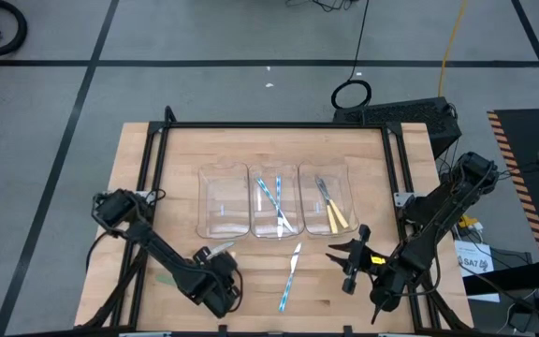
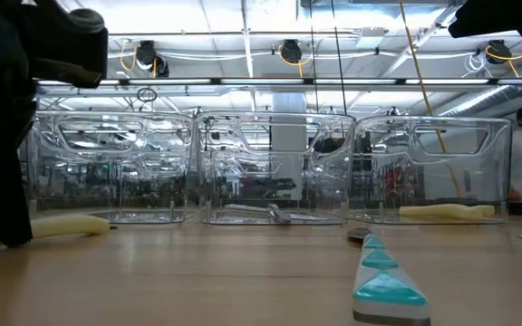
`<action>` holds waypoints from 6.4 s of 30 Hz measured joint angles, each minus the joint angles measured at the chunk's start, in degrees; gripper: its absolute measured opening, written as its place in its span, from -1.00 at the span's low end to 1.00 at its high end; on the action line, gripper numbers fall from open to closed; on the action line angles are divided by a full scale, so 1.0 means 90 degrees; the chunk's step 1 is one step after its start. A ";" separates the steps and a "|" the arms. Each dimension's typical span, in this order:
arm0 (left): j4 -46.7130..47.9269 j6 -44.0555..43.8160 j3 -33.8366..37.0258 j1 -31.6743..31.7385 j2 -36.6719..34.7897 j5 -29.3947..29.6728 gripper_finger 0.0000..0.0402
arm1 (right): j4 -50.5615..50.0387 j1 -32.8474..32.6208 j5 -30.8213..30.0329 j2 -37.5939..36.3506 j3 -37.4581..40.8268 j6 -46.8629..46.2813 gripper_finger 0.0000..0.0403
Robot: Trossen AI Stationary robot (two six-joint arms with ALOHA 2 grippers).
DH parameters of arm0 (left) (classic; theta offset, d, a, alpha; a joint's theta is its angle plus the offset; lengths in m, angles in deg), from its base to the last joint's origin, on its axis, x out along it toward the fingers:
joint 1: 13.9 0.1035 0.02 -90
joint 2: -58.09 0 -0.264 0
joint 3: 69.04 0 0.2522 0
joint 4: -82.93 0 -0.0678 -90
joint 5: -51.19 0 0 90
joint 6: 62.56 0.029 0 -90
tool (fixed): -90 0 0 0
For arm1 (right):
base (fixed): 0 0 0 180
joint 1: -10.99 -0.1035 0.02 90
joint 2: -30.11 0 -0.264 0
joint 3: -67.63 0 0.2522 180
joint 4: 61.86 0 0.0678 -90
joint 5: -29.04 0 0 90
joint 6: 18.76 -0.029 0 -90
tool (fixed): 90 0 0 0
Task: Sort silverware by color (type)
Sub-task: Put the yellow knife into the right transparent bin
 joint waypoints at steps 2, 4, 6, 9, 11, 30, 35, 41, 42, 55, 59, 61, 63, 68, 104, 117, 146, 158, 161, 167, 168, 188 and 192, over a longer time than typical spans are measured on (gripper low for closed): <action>0.0009 -0.0030 0.0000 0.0061 0.0000 -0.0027 -0.20 | -0.0013 0.0002 0.0002 0.0000 0.0000 0.0036 -0.49; 0.0012 -0.0027 0.0000 0.0103 0.0000 -0.0020 -0.20 | -0.0019 0.0005 0.0000 0.0000 0.0000 0.0076 -0.49; 0.0028 -0.0023 0.0002 0.0126 0.0001 0.0002 -0.20 | -0.0024 0.0005 0.0000 0.0000 0.0000 0.0104 -0.49; 0.0026 0.0100 0.0002 0.0129 0.0002 0.0010 -0.20 | -0.0012 0.0005 0.0002 0.0000 0.0000 0.0103 -0.49; 0.0012 0.0164 0.0002 0.0150 0.0002 -0.0008 -0.20 | -0.0007 0.0005 0.0002 0.0000 0.0000 0.0015 -0.49; -0.0595 0.1978 -0.0131 0.0305 0.0238 -0.0144 -0.65 | -0.0015 0.0005 0.0019 0.0000 0.0000 -0.0037 -0.49; -0.0107 0.1987 -0.0741 0.0203 0.0328 -0.0299 -0.65 | 0.0121 0.0002 0.0019 0.0000 0.0000 -0.0034 -0.49; 0.0037 0.2627 -0.1537 -0.0144 0.0291 0.0038 -0.65 | 0.1127 0.0002 -0.0014 0.0079 0.0000 0.0736 -0.49; 0.0048 0.2746 -0.1659 -0.0197 0.0291 0.0173 -0.65 | 0.1390 0.0002 -0.0015 0.0145 0.0000 0.0961 -0.49; 0.0062 0.4411 -0.2616 -0.0566 0.0279 0.1496 -0.65 | 0.3696 0.0175 0.0902 0.0889 -0.0093 0.3739 -0.49; 0.0065 0.4432 -0.2645 -0.0525 0.0277 0.1560 -0.65 | 0.3691 0.0170 0.0998 0.1030 -0.0426 0.4084 -0.49; 0.0065 0.4418 -0.2650 -0.0509 0.0277 0.1575 -0.65 | 0.3673 0.0149 0.0994 0.1163 -0.0649 0.4296 -0.49; 0.0065 0.4364 -0.2650 -0.0504 0.0272 0.1588 -0.65 | 0.3580 0.0118 0.0986 0.1353 -0.0883 0.4584 -0.49; 0.0054 0.4356 -0.2650 -0.0501 0.0267 0.1681 -0.65 | 0.2982 0.0110 0.0993 0.1964 -0.1807 0.5186 -0.42; -0.0640 0.4816 -0.2650 -0.0482 0.0265 0.2189 -0.65 | 0.1541 0.1210 0.2318 0.3444 -0.3869 0.4415 -0.26; -0.0723 0.4853 -0.2648 -0.0473 0.0265 0.2173 -0.64 | 0.1489 0.1222 0.2364 0.3444 -0.3869 0.4345 -0.64; -0.0618 0.4686 -0.2973 -0.0593 0.0255 0.2918 0.29 | 0.1265 0.1208 0.2319 0.3444 -0.3866 0.4213 -0.64; 0.0032 0.4473 -0.3565 -0.1277 0.0255 0.3552 0.29 | 0.0747 0.0702 0.1810 0.2814 -0.3866 0.4171 -0.64; 0.0216 0.4267 -0.3555 -0.1357 0.0255 0.3563 0.29 | 0.0441 0.0426 0.1036 0.2556 -0.3866 0.4056 -0.64; 0.0235 0.4141 -0.3555 -0.1366 0.0255 0.3576 0.29 | -0.0171 0.0018 -0.0334 0.2106 -0.3866 0.3785 -0.64; 0.0235 0.4134 -0.3555 -0.1363 0.0255 0.3578 0.29 | -0.0318 -0.0008 -0.0392 0.2035 -0.3866 0.3775 -0.64; 0.0240 0.4096 -0.3555 -0.1140 0.0255 0.3457 0.29 | -0.4015 0.0722 -0.0344 0.0472 -0.3866 0.1770 -0.64; 0.0239 0.3970 -0.3555 -0.1142 0.0255 0.3449 0.29 | -0.4781 0.1003 -0.0229 0.0354 -0.3866 0.1550 -0.64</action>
